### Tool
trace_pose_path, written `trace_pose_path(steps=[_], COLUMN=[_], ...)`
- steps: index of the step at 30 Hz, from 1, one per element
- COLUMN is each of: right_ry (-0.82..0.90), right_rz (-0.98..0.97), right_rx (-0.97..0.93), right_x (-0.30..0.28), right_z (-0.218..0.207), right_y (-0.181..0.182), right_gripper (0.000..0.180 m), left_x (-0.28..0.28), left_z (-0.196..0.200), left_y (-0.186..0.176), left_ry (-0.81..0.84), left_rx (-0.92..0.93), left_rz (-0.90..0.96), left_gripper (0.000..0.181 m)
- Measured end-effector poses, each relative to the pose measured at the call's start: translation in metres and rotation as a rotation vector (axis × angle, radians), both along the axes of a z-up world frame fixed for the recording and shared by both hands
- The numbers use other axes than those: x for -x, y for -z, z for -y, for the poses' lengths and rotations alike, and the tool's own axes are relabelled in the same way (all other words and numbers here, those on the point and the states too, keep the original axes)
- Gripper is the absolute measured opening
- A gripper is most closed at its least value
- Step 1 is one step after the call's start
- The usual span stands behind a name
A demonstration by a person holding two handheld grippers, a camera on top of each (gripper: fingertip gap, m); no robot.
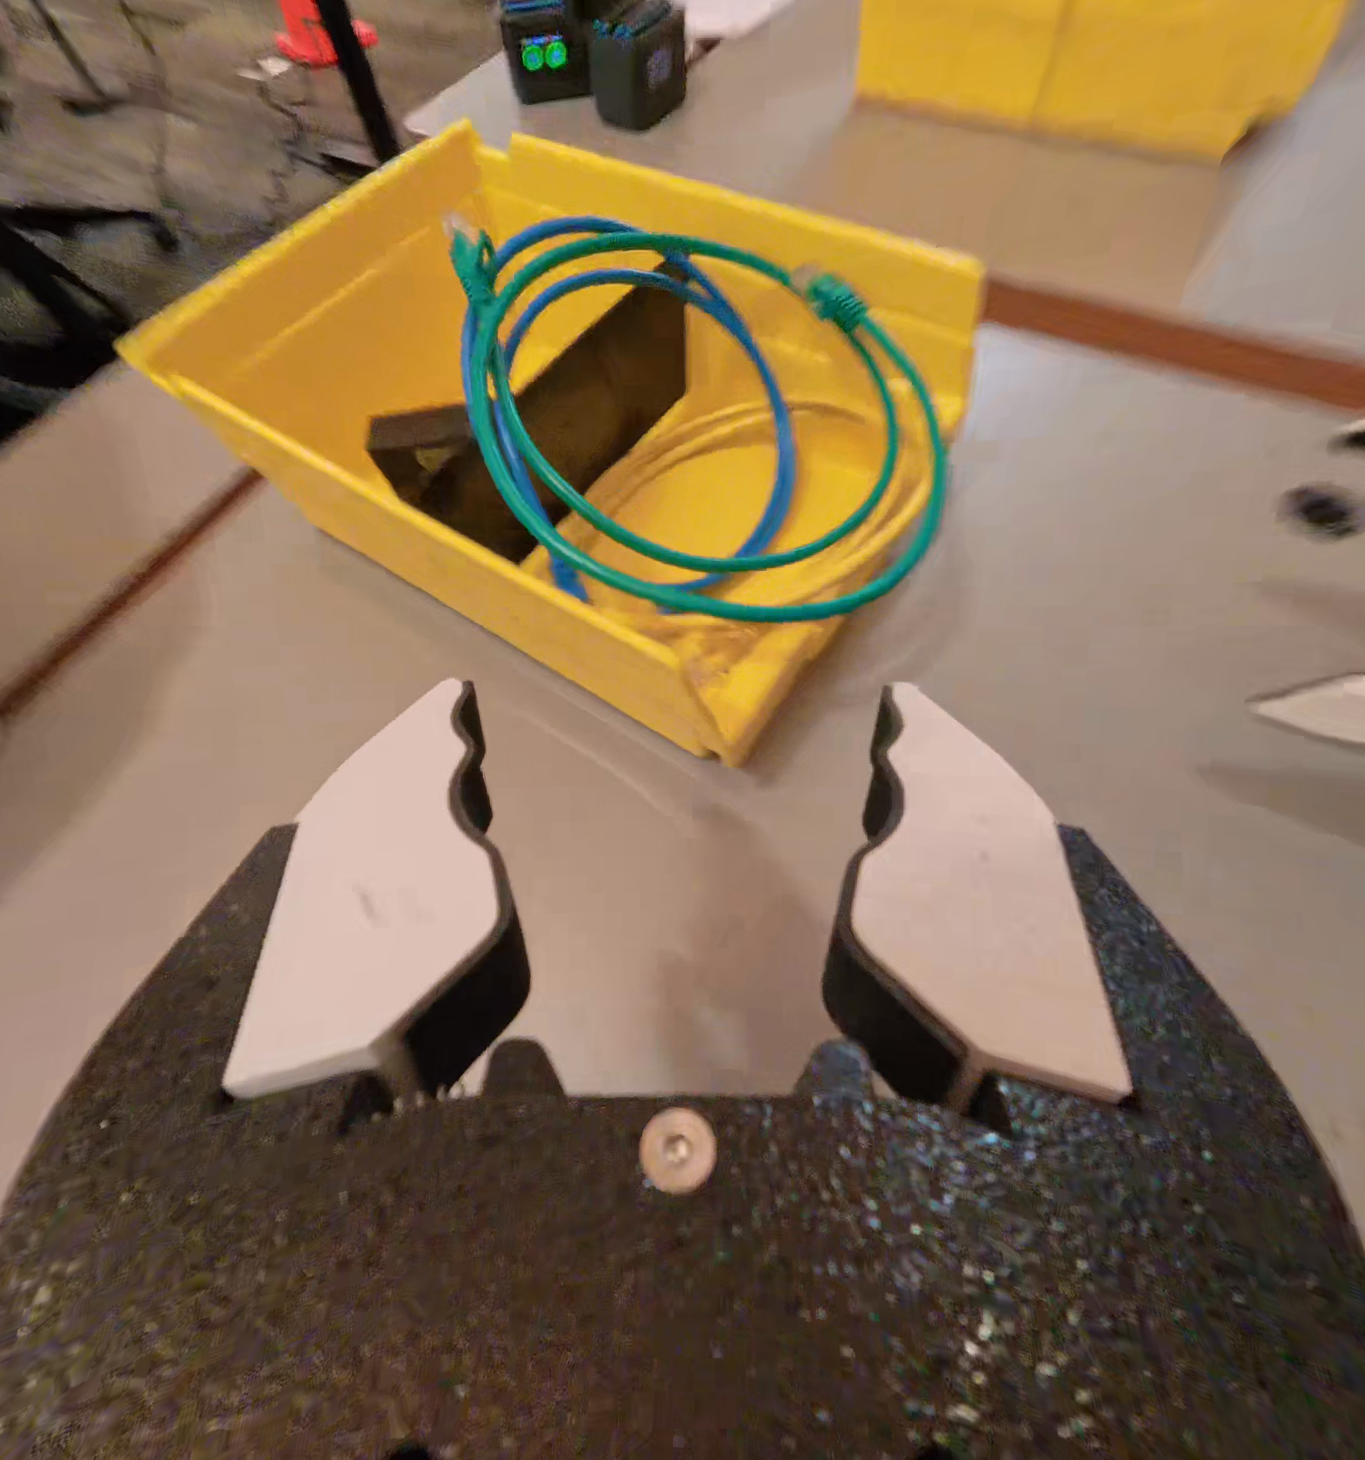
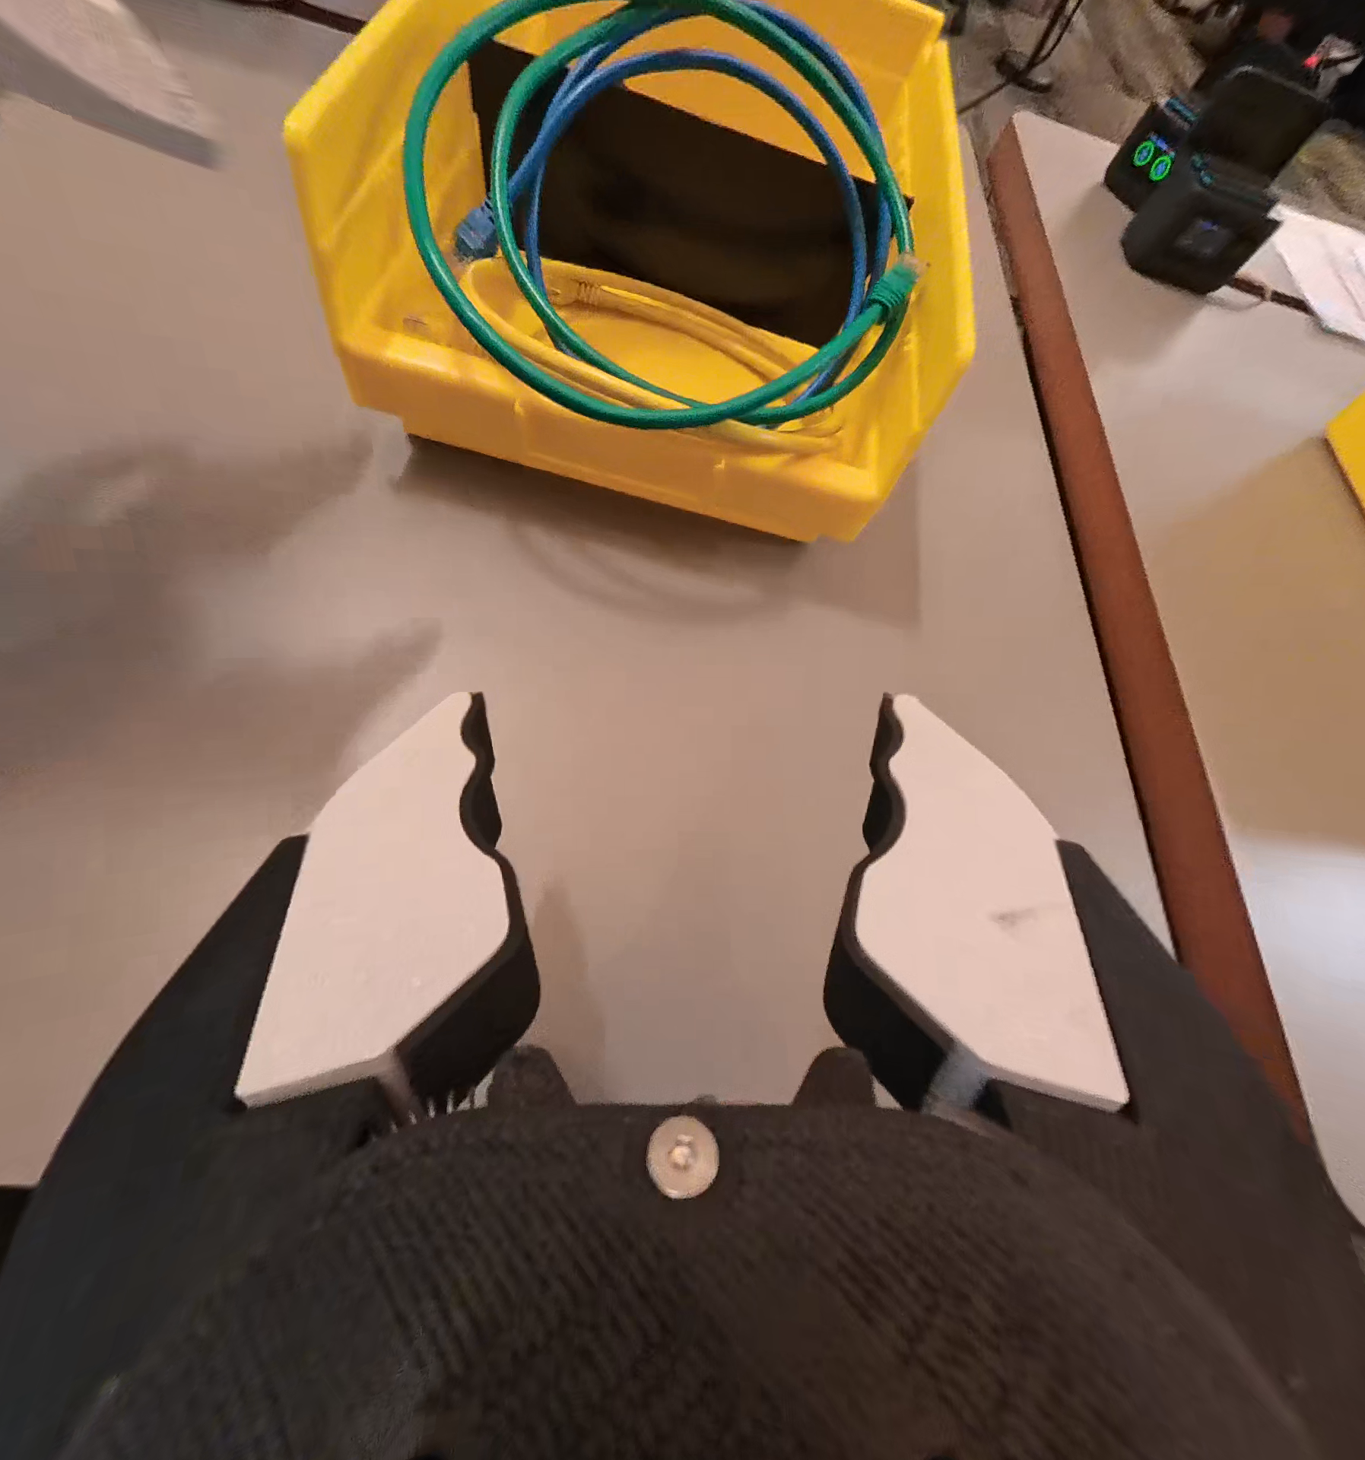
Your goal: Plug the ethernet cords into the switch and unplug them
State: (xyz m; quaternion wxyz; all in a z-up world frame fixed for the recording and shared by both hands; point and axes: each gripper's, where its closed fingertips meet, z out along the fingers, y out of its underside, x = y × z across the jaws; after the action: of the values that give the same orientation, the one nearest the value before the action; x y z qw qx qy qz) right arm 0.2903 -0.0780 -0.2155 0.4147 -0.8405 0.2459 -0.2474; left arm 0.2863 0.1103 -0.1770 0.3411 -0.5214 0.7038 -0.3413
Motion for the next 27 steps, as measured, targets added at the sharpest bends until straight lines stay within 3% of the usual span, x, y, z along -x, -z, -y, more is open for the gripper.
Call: trace_pose_path(steps=[3, 5, 8, 10, 17, 21, 24, 27], right_ry=[0.001, 0.005, -0.01, -0.008, -0.006, -0.032, -0.043, -0.039], right_rz=[0.0, -0.018, -0.038, -0.049, -0.105, -0.164, -0.172, -0.174], right_rx=[-0.034, -0.071, -0.122, -0.133, -0.225, -0.26, -0.277, -0.295], right_x=[-0.002, -0.003, -0.005, -0.007, -0.014, -0.012, -0.012, -0.014], right_z=[0.007, 0.01, 0.01, 0.013, 0.025, 0.023, 0.022, 0.023], right_y=[-0.003, -0.005, -0.006, -0.005, -0.005, 0.0, 0.0, -0.002], right_gripper=[0.091, 0.09, 0.089, 0.089, 0.083, 0.081, 0.081, 0.08], left_x=[-0.025, -0.035, -0.057, -0.073, -0.1, -0.089, -0.084, -0.077], left_z=[0.033, 0.051, 0.055, 0.05, 0.027, 0.019, 0.018, 0.029], left_y=[-0.006, 0.009, 0.037, 0.046, 0.057, 0.06, 0.043, 0.024], left_ry=[0.108, 0.195, 0.27, 0.246, -0.002, 0.06, 0.066, 0.016], left_rx=[-0.163, -0.348, -0.66, -0.711, -0.313, -0.402, -0.42, -0.206], left_rz=[0.012, -0.06, -0.137, -0.17, -0.384, -0.502, -0.4, -0.29], left_gripper=[0.093, 0.091, 0.096, 0.093, 0.098, 0.109, 0.1, 0.097])
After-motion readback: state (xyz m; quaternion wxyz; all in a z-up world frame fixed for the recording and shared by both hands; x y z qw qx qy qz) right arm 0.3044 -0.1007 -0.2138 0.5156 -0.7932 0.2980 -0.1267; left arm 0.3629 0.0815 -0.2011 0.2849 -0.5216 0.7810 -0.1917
